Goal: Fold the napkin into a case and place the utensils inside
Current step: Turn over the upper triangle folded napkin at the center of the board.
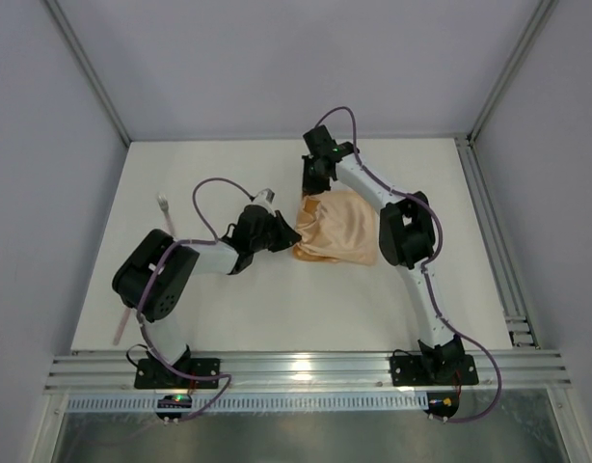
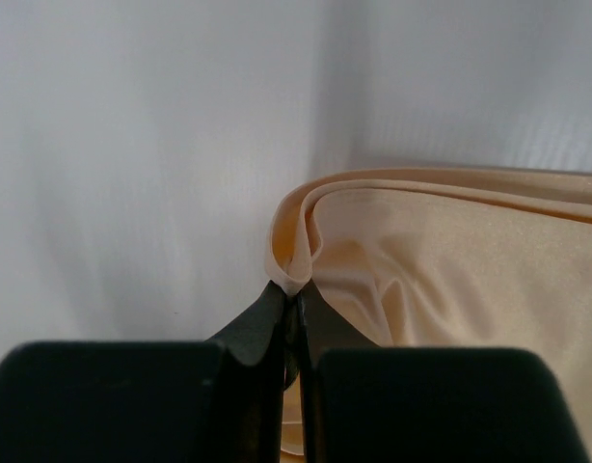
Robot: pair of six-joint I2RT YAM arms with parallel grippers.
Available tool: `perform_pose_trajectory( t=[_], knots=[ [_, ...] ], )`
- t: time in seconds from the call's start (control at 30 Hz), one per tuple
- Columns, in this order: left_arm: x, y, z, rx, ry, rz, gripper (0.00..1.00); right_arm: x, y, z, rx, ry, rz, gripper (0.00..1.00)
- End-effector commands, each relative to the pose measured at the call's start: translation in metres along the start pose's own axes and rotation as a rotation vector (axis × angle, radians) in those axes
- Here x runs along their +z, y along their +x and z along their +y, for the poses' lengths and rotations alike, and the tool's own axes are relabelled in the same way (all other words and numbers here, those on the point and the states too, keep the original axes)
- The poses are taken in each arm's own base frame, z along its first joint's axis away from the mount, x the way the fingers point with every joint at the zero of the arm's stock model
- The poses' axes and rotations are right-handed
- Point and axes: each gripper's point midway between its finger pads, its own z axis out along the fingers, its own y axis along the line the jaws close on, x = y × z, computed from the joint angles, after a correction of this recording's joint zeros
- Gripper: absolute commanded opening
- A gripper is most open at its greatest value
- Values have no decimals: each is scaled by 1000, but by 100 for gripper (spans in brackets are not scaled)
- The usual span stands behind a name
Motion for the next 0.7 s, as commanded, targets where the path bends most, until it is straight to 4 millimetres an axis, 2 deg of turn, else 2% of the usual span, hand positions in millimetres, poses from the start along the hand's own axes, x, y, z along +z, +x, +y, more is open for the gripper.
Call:
perform_pose_trajectory(
  t=[0.0,0.13,0.27,0.3,0.37,0.47,0.53,0.6,0.67],
  knots=[
    [-18,-7,16,65,-70,-29,10,4,-13,33,51,-78,-79,3],
    [-35,-3,31,77,-120,-6,16,17,1,44,80,-98,-57,3],
    [-49,-1,41,111,-158,20,23,19,2,58,98,-128,-74,6],
    [-53,2,46,110,-175,40,31,20,4,62,102,-133,-74,8],
    [-60,1,43,134,-162,58,42,22,8,71,104,-151,-72,20],
    [-71,7,46,158,-170,104,51,23,12,87,106,-188,-69,33],
    [-80,7,46,197,-179,119,59,25,15,94,113,-205,-61,37],
    [-87,2,46,217,-188,110,64,24,18,106,107,-230,-60,44],
    [-92,-1,48,226,-205,111,68,22,17,112,105,-245,-65,46]
  ],
)
